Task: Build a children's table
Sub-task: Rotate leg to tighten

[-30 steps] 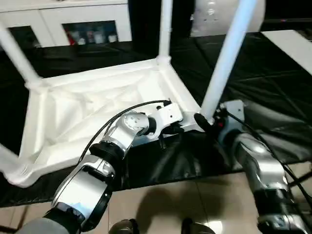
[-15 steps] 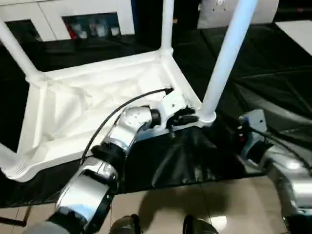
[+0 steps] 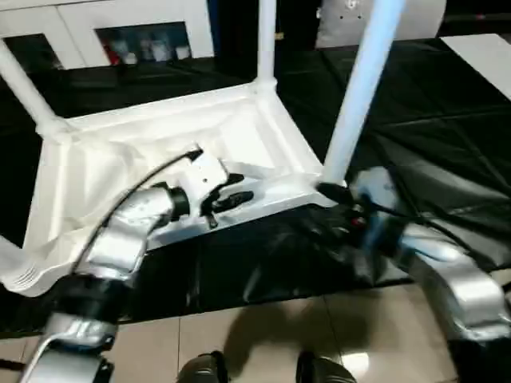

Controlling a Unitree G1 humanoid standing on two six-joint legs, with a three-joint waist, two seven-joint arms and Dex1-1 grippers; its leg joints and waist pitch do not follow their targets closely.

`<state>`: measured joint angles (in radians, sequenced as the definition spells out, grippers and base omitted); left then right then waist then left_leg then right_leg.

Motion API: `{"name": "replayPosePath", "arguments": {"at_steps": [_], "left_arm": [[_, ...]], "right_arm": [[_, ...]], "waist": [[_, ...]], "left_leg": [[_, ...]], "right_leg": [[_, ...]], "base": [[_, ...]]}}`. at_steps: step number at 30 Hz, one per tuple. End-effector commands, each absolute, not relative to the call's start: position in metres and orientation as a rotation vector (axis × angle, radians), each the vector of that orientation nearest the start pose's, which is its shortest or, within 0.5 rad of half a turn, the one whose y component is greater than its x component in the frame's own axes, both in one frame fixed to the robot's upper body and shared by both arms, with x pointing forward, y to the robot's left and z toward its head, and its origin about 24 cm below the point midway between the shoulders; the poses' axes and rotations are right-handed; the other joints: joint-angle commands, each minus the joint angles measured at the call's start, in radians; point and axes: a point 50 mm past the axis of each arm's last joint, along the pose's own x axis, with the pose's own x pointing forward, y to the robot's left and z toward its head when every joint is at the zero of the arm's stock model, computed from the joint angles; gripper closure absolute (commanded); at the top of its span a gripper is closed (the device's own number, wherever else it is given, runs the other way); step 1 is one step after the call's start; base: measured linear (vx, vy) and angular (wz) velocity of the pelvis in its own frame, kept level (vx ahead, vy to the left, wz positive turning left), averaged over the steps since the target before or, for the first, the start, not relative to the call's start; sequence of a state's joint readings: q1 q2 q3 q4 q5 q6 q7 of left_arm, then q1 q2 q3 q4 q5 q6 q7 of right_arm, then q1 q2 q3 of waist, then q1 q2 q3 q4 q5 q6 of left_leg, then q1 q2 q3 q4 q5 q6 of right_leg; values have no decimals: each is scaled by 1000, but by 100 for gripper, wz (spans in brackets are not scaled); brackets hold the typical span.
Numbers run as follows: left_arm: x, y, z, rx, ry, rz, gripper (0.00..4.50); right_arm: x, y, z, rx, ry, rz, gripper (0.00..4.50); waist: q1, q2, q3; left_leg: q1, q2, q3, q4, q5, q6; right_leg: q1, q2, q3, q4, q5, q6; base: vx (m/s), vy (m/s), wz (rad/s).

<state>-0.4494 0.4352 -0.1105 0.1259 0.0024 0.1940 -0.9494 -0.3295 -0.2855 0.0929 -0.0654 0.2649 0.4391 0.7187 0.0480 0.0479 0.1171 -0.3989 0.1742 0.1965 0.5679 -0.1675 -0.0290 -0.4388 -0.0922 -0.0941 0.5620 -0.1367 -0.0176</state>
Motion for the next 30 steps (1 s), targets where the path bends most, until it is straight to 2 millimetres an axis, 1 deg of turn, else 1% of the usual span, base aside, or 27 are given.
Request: {"name": "replayPosePath", "arguments": {"at_steps": [1, 2, 3, 4, 5, 6, 7, 8, 9, 10, 11, 12, 13, 16, 17, 19, 20, 21, 22, 23, 24, 25, 26, 27, 28, 30], "left_arm": [[299, 164, 117, 497, 181, -1024, 269], [296, 166, 116, 505, 204, -1035, 269], [293, 168, 116, 515, 225, -1044, 269], [289, 171, 114, 528, 259, -1047, 269], [284, 174, 112, 556, 296, -1039, 269], [283, 175, 111, 562, 303, -1036, 269], [282, 178, 110, 579, 320, -1021, 269], [279, 180, 109, 597, 344, -1004, 269], [278, 181, 109, 603, 358, -997, 269], [277, 182, 109, 605, 367, -995, 269], [275, 184, 108, 618, 382, -989, 269], [274, 186, 107, 634, 401, -980, 269], [273, 187, 107, 639, 407, -977, 269], [270, 187, 105, 640, 429, -976, 269], [270, 187, 105, 641, 433, -975, 269], [270, 187, 103, 656, 447, -968, 269], [270, 189, 101, 677, 464, -955, 269], [271, 189, 100, 686, 470, -951, 269], [270, 190, 99, 691, 474, -950, 269], [270, 190, 99, 694, 476, -948, 269], [271, 190, 99, 698, 476, -944, 269], [272, 191, 98, 710, 473, -928, 269], [273, 193, 98, 719, 472, -916, 269], [274, 193, 97, 724, 472, -908, 269], [275, 194, 97, 729, 472, -902, 269], [276, 194, 96, 737, 469, -892, 269]], "right_arm": [[300, -116, 103, -65, 117, 859, 0], [304, -113, 103, -70, 117, 854, 0], [306, -110, 102, -78, 119, 854, 0], [311, -105, 101, -90, 124, 855, 0], [318, -98, 98, -110, 130, 838, 0], [320, -97, 98, -114, 130, 833, 0], [326, -94, 96, -111, 138, 793, 0], [333, -92, 92, -110, 148, 743, 0], [336, -91, 91, -111, 152, 725, 0], [337, -91, 91, -113, 153, 716, 0], [339, -91, 89, -107, 157, 701, 0], [342, -91, 88, -105, 157, 679, 0], [343, -91, 88, -106, 154, 672, 0], [348, -93, 86, -111, 149, 624, 0], [350, -94, 85, -112, 149, 606, 0], [354, -100, 83, -106, 153, 554, 0], [358, -107, 81, -95, 157, 502, 0], [360, -109, 81, -90, 158, 484, 0], [361, -113, 80, -88, 159, 458, 0], [363, -116, 79, -90, 159, 432, 0], [364, -120, 78, -92, 159, 407, 0], [368, -129, 78, -81, 161, 358, 0], [370, -135, 78, -70, 161, 325, 0], [371, -139, 78, -63, 160, 302, 0], [373, -143, 78, -58, 159, 284, 0], [376, -151, 80, -58, 151, 246, 0]], "waist": [[0, 2, -63], [-4, 4, -62], [-4, 1, -65], [-2, 4, -65], [-3, 3, -69], [-4, -2, -69], [-2, 3, -70], [-3, 0, -70], [-3, 1, -69], [-3, 2, -69], [-3, -3, -69], [-1, 0, -69], [-2, -1, -69], [-2, 0, -65], [-2, 0, -64], [-2, 2, -60], [-1, 0, -59], [-2, 0, -58], [-1, -1, -57], [1, 3, -57], [1, 2, -58], [2, 1, -60], [2, 1, -62], [1, -3, -62], [2, -1, -63], [2, -2, -65]], "left_leg": [[27, 60, -31, -76, -235, 39], [31, 59, -29, -73, -231, 34], [29, 57, -28, -71, -220, 36], [32, 56, -25, -69, -200, 41], [28, 56, -27, -67, -173, 45], [29, 56, -24, -67, -167, 49], [32, 55, -23, -64, -155, 54], [30, 56, -24, -64, -144, 56], [30, 56, -24, -64, -141, 55], [33, 55, -23, -64, -142, 52], [33, 56, -21, -63, -143, 52], [33, 54, -22, -63, -144, 53], [33, 54, -22, -63, -146, 52], [34, 54, -22, -64, -177, 40], [34, 54, -22, -66, -201, 31], [35, 54, -23, -68, -240, 17], [36, 53, -24, -69, -264, 8], [37, 53, -26, -70, -276, 3], [39, 52, -25, -69, -291, -4], [40, 52, -25, -70, -301, -10], [40, 52, -26, -70, -301, -13], [40, 50, -26, -69, -301, -16], [39, 49, -25, -68, -290, -13], [39, 48, -24, -67, -286, -10], [38, 48, -24, -65, -273, -4], [35, 47, -24, -64, -258, 5]], "right_leg": [[54, -58, 55, -53, -277, -203], [51, -56, 56, -49, -252, -213], [56, -57, 56, -48, -238, -216], [55, -55, 58, -46, -210, -220], [59, -57, 57, -34, -172, -235], [58, -57, 57, -37, -168, -238], [58, -58, 59, -36, -161, -243], [60, -59, 59, -34, -154, -250], [60, -59, 59, -34, -156, -251], [60, -57, 59, -34, -157, -250], [60, -56, 59, -33, -154, -247], [62, -55, 59, -31, -156, -243], [61, -56, 60, -31, -157, -242], [59, -57, 61, -36, -199, -237], [58, -58, 62, -38, -227, -233], [56, -58, 63, -43, -275, -218], [55, -58, 64, -47, -305, -209], [55, -59, 64, -47, -322, -205], [53, -58, 65, -51, -349, -193], [52, -58, 65, -52, -360, -187], [51, -58, 65, -51, -355, -188], [53, -57, 65, -49, -347, -191], [54, -57, 65, -46, -325, -198], [54, -54, 66, -46, -315, -200], [56, -54, 65, -44, -299, -206], [58, -54, 63, -40, -280, -213]], "base": [[0, 0, 0], [0, 0, 0], [0, 0, 0], [0, 0, 0], [0, 0, 0], [0, 0, 0], [0, 0, 0], [0, 0, 0], [0, 0, 0], [0, 0, 0], [0, 0, 0], [0, 0, 0], [0, 0, 0], [0, 0, 0], [0, 0, 0], [0, 0, 0], [0, 0, 0], [0, 0, 0], [0, 0, 0], [0, 0, 0], [0, 0, 0], [0, 0, 0], [0, 0, 0], [0, 0, 0], [0, 0, 0], [0, 0, 0]]}}
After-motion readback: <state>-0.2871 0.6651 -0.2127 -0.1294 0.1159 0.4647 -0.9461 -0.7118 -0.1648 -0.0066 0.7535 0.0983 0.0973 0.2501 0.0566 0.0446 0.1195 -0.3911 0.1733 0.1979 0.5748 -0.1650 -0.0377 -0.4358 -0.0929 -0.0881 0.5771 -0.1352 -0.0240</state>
